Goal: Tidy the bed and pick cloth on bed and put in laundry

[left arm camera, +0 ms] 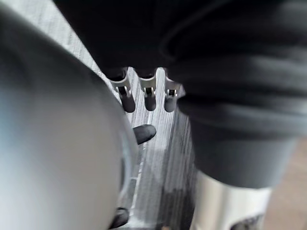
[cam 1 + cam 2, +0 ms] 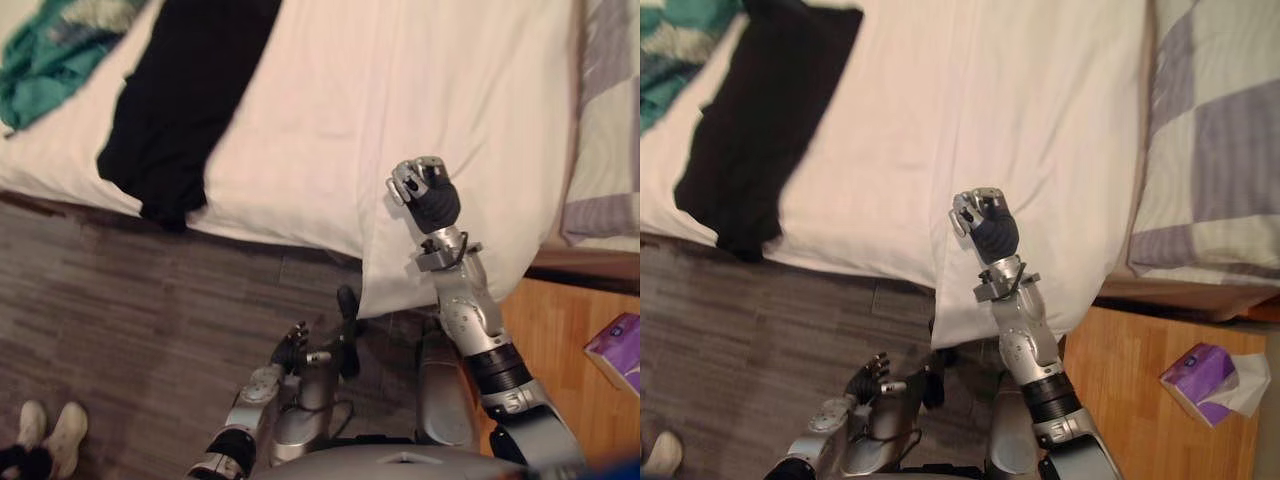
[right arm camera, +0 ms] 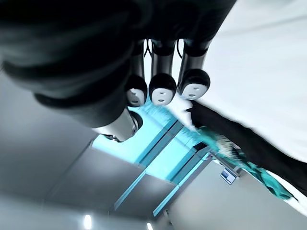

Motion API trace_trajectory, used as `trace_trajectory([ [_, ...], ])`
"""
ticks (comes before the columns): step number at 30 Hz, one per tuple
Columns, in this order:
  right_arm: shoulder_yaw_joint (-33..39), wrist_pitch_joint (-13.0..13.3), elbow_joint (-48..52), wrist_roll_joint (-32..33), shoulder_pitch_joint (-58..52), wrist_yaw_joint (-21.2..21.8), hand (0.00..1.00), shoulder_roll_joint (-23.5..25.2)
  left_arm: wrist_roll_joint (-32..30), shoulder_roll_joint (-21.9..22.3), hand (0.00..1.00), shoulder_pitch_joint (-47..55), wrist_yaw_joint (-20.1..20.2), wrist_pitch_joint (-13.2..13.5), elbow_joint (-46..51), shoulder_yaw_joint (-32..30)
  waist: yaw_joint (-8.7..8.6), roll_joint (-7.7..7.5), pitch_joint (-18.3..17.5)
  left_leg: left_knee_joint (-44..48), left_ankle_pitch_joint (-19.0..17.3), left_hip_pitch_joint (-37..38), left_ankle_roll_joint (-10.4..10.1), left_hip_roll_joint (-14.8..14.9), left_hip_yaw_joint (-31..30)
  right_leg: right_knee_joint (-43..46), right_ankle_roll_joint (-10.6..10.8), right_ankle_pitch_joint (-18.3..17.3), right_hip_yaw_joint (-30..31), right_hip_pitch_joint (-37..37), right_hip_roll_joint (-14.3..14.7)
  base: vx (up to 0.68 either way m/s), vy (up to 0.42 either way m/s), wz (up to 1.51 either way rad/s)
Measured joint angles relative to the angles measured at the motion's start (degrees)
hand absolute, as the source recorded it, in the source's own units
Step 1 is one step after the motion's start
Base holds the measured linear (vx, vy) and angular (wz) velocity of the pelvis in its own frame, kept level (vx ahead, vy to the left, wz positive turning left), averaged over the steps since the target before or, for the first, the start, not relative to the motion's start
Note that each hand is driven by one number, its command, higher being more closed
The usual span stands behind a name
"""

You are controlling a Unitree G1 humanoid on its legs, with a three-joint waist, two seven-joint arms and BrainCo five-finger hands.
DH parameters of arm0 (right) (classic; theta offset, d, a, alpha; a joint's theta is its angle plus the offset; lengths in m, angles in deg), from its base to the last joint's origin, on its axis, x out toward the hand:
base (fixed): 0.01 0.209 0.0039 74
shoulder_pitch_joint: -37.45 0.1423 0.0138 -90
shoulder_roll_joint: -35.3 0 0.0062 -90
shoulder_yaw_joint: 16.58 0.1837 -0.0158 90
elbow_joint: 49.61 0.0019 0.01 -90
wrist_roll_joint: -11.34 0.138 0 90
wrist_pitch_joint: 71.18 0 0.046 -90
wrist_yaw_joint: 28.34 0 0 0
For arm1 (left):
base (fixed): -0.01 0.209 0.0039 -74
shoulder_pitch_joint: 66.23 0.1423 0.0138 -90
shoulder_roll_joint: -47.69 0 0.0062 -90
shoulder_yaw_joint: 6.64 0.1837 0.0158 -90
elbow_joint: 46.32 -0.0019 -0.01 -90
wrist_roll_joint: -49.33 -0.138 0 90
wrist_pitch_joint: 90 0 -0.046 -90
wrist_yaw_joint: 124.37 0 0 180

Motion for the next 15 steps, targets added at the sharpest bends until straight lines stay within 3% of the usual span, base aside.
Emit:
trace_trajectory([
  [4, -0.1, 0.7, -2.6, 2.2, -2.1, 1.7, 1.0, 0.4, 1.6, 2.6, 0.0, -2.1, -1.3, 1.9, -0.2, -1.8, -0.45, 0.53, 1.2, 0.9, 0.1, -3.8, -0.1, 0.7, 1.8, 3.2, -0.4, -0.5, 1.7, -6.0, 0.4, -0.02, -0.06, -0.16],
  [8, -1.5, 1.0, -6.6, 2.7, -5.0, 8.6, 1.0, 1.8, 4.7, 6.9, 0.0, -3.4, -3.7, 3.4, -0.5, -3.4, -1.56, 0.69, 1.3, 0.7, 0.0, -4.3, -0.4, 1.0, 3.2, 4.2, -0.6, -1.0, 3.0, -7.7, 0.8, 0.03, -0.064, -0.14],
  [12, -1.3, -3.5, -13.1, 1.9, -11.0, 13.6, 1.0, 1.8, 7.2, 8.9, 0.0, -4.6, -4.0, 2.7, -0.7, -3.1, -1.53, 0.69, 1.3, -0.1, 0.0, -4.1, -0.6, 1.2, 3.4, 3.4, -0.6, -1.0, 3.0, -7.7, 0.9, 0.07, -0.031, -0.03],
  [15, -1.2, -5.1, -17.7, -0.8, -16.7, 15.3, 1.0, 1.4, 7.4, 9.5, 0.0, -4.6, -4.3, 2.6, -0.8, -3.5, -1.49, 0.68, 1.3, -1.4, 0.1, -2.9, -0.8, 1.0, 3.6, 2.6, -0.6, -0.9, 3.1, -6.8, 0.8, 0.09, -0.012, -0.04],
])
